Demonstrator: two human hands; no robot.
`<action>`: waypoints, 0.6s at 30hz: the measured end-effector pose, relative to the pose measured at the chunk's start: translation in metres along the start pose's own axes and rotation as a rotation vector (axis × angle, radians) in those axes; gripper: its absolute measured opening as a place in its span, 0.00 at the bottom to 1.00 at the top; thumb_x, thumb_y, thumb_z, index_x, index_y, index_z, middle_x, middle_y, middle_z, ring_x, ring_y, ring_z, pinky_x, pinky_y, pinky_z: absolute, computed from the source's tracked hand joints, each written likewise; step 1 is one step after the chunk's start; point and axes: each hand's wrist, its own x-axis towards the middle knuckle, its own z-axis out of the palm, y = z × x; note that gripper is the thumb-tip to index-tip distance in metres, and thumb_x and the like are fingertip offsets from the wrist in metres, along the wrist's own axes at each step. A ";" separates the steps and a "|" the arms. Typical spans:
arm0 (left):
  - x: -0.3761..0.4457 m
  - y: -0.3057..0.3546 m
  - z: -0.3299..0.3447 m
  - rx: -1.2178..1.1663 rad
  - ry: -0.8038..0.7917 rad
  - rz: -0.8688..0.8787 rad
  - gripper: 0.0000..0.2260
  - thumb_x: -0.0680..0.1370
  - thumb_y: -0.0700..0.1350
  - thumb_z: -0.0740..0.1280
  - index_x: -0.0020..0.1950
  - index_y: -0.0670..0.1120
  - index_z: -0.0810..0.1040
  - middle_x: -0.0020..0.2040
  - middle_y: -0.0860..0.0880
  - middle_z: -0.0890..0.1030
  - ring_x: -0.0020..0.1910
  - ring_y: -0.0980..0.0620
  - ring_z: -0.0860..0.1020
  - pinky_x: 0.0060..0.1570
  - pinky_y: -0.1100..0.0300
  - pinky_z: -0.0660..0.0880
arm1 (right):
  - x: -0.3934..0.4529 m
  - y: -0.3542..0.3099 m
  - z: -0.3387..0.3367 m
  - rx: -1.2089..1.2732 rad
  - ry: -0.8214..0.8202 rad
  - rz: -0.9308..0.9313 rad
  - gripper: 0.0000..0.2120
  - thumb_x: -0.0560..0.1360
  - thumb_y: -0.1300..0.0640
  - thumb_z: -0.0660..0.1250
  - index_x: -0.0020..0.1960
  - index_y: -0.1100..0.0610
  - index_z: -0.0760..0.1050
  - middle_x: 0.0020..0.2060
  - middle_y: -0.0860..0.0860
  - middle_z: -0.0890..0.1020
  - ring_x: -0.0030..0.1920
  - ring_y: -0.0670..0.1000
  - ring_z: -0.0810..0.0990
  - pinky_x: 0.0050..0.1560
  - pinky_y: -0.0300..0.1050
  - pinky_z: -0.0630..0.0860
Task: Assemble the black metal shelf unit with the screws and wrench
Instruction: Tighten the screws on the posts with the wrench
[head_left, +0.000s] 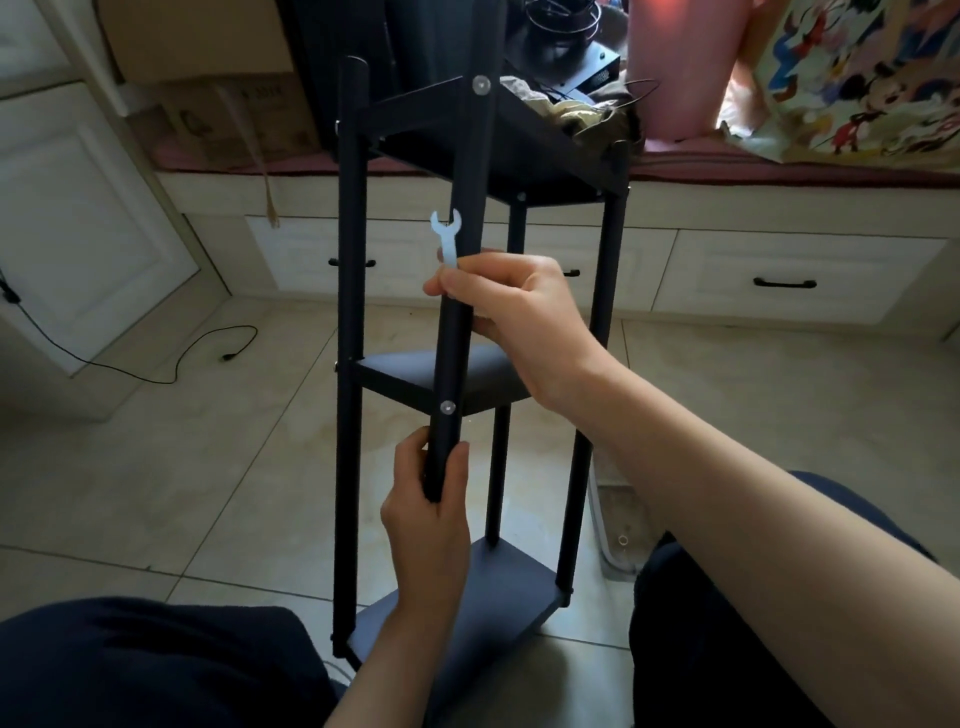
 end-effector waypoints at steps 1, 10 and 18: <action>0.002 -0.001 -0.001 0.001 0.007 -0.004 0.11 0.78 0.63 0.65 0.54 0.59 0.76 0.32 0.52 0.73 0.30 0.49 0.71 0.29 0.53 0.70 | 0.000 -0.001 -0.002 -0.026 -0.024 0.012 0.07 0.77 0.59 0.68 0.44 0.54 0.84 0.47 0.49 0.86 0.54 0.46 0.82 0.62 0.51 0.76; 0.010 0.004 -0.002 -0.026 0.045 -0.018 0.07 0.76 0.61 0.66 0.52 0.66 0.80 0.32 0.46 0.73 0.30 0.40 0.71 0.27 0.48 0.72 | -0.018 0.015 -0.020 -0.342 -0.035 0.139 0.07 0.77 0.55 0.68 0.44 0.53 0.84 0.40 0.44 0.83 0.44 0.38 0.80 0.46 0.36 0.72; 0.018 0.004 -0.007 -0.016 0.046 0.037 0.18 0.78 0.63 0.64 0.58 0.52 0.81 0.34 0.53 0.76 0.30 0.49 0.75 0.29 0.53 0.74 | -0.042 0.044 -0.025 -0.532 -0.197 0.305 0.08 0.78 0.51 0.68 0.43 0.50 0.84 0.31 0.45 0.78 0.30 0.39 0.75 0.34 0.32 0.70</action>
